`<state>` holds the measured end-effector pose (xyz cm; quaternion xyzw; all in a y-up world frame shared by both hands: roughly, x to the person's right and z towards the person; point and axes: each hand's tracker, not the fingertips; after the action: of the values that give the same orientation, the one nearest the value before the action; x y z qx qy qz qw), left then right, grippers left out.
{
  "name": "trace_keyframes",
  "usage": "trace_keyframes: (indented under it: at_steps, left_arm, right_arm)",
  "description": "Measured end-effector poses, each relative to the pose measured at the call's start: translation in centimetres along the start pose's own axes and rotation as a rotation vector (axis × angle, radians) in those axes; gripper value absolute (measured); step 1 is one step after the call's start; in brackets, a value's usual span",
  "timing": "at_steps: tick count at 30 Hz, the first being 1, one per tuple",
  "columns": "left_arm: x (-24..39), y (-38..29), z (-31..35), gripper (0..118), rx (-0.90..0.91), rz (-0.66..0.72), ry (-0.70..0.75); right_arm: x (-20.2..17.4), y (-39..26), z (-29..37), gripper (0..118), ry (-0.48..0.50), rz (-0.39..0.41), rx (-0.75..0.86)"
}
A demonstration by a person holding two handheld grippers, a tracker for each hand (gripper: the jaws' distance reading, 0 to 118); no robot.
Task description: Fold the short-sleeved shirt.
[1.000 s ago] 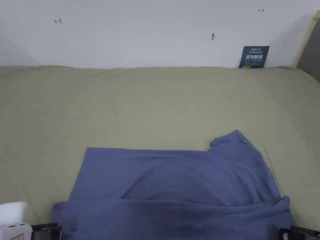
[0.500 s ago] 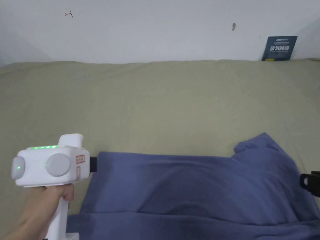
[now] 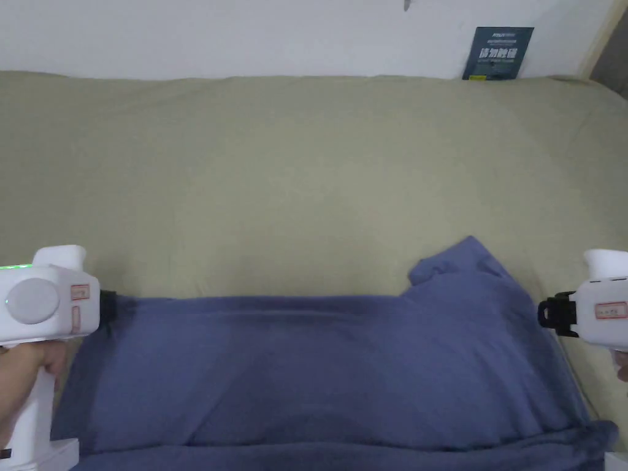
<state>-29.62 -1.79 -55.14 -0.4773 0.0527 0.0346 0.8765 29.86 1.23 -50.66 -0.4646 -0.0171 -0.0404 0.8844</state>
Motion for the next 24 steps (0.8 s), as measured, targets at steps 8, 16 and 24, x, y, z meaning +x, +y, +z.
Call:
trace_keyframes:
  at_steps: [8, 16, 24]
  left_arm:
    - [-0.7, 0.8, -1.2, 2, -0.012, 0.031, -0.047]
    - [0.1, 0.5, -0.9, 2, -0.010, 0.009, -0.036]
    - [0.1, 0.7, -0.5, 2, -0.026, 0.003, -0.035]
  right_arm:
    - [0.5, 3.3, -3.4, 116, 0.022, 0.007, -0.100]
    - [1.8, 1.3, -4.9, 104, 0.015, 0.027, -0.189]
    - [4.5, 0.7, -3.1, 2, 0.074, -0.089, -0.098]
